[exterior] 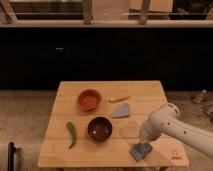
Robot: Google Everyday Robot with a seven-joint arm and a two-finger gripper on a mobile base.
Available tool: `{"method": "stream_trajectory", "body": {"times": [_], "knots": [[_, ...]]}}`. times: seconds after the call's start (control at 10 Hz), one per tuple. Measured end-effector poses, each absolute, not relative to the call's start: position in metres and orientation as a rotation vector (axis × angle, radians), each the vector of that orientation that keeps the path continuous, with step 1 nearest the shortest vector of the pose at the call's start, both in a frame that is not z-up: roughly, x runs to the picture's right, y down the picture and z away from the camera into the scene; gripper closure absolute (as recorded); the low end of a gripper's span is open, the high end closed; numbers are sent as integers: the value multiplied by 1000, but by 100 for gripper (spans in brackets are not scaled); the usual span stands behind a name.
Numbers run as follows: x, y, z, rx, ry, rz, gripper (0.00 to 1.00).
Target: Place sponge in red bowl
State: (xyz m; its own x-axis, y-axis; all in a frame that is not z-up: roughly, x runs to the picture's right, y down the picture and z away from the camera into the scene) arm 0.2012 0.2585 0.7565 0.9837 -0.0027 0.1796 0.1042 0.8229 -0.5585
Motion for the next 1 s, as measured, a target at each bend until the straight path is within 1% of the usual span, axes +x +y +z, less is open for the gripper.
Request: {"method": "stream_trajectory", "body": {"times": [0.1, 0.2, 0.3, 0.4, 0.6, 0.7, 1.0], "knots": [[201, 260, 755, -604, -183, -67, 74], [201, 263, 753, -606, -196, -84, 66], [198, 266, 751, -607, -212, -107, 54], [198, 267, 748, -607, -221, -117, 46], [200, 272, 742, -606, -239, -145, 25], [199, 273, 740, -604, -246, -162, 20], [202, 279, 735, -599, -260, -229, 20]]}}
